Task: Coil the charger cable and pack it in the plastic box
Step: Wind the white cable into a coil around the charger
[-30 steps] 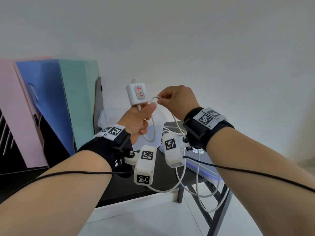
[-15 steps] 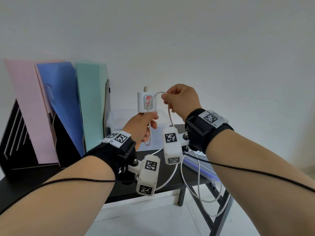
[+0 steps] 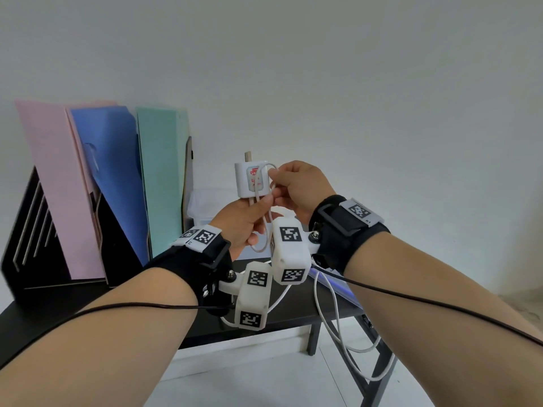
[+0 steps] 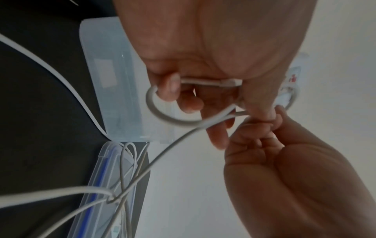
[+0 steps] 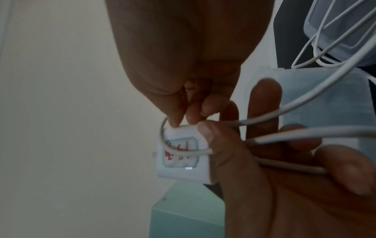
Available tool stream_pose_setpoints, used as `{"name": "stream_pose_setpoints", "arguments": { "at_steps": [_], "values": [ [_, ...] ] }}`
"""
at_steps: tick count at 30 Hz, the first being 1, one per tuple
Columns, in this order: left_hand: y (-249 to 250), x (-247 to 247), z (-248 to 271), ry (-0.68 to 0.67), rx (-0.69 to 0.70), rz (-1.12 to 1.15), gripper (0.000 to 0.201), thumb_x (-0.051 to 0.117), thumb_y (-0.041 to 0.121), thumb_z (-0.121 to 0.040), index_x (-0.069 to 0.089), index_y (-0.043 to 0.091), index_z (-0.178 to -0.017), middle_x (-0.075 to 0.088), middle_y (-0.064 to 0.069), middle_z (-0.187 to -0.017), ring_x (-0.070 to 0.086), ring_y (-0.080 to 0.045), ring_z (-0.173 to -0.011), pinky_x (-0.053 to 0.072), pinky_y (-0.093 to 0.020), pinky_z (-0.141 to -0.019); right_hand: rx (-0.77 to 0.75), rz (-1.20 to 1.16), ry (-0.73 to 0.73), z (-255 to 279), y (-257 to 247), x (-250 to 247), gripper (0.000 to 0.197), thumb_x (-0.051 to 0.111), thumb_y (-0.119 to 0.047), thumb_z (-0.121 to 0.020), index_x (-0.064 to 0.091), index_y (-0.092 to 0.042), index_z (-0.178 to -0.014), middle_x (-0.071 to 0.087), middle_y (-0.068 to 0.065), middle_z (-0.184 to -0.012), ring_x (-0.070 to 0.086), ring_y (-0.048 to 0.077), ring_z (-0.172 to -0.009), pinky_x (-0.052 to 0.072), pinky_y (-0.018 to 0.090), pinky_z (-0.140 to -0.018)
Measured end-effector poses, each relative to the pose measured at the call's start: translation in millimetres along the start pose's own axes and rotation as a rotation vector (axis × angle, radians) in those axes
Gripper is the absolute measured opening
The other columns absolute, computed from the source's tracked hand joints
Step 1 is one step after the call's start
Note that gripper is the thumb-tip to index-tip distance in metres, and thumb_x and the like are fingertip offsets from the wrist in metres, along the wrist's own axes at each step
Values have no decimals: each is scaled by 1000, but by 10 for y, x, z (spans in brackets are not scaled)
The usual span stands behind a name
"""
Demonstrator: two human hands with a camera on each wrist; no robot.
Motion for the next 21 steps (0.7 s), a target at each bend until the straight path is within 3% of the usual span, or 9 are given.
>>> {"name": "stream_pose_setpoints", "arguments": {
  "at_steps": [3,5,7,12,16,18,21],
  "values": [
    [16,-8,8,-1,5,51,15,53,24,-93,61,12,-89,58,-4,-66,39,-12,-54,28,-22,-44,-37,-22,-35,6,-1,25,16,61,-13,-89,54,-11,-74,57,4,-62,52,12,-49,47,22,-48],
    [39,-34,3,48,26,85,22,49,21,-95,58,12,-77,55,-2,-62,37,-13,-54,29,-22,-45,-56,18,-70,15,21,49,12,63,-17,-87,56,-14,-79,59,2,-69,52,12,-53,43,22,-49],
    [63,-73,-12,119,35,115,25,45,20,-97,56,12,-76,54,-2,-64,38,-12,-55,31,-22,-49,-44,129,-129,37,89,77,10,65,-22,-85,58,-16,-87,61,1,-75,51,12,-55,39,23,-50],
    [173,-214,-94,229,81,261,29,43,22,-98,53,15,-72,62,3,-58,54,-15,-63,44,-28,-64,48,532,-277,142,436,123,27,68,-17,-80,60,-18,-106,62,-3,-76,52,10,-55,39,21,-51],
    [333,-219,-106,204,105,386,29,42,24,-98,48,14,-71,58,1,-53,60,-21,-65,51,-35,-70,103,756,-285,165,661,56,11,64,-5,-81,66,-16,-83,57,-7,-67,51,8,-55,43,16,-53],
    [406,-253,-100,215,116,431,32,42,25,-98,47,14,-69,50,1,-51,58,-17,-52,54,-33,-63,105,835,-245,144,700,-35,12,62,-6,-81,67,-17,-80,59,-8,-68,54,10,-63,45,18,-56],
    [502,-407,-122,276,143,466,32,41,25,-98,45,19,-67,44,7,-42,47,-12,-40,48,-24,-51,141,965,-234,102,776,-157,12,60,-8,-82,62,-16,-74,61,0,-81,55,19,-76,52,30,-75]
  ]
}}
Point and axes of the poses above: each hand's wrist, its own z-axis away from the middle knuckle, its own x-axis out of the palm, y = z × x, the point moved 9 cm from there along -z, towards the middle knuckle
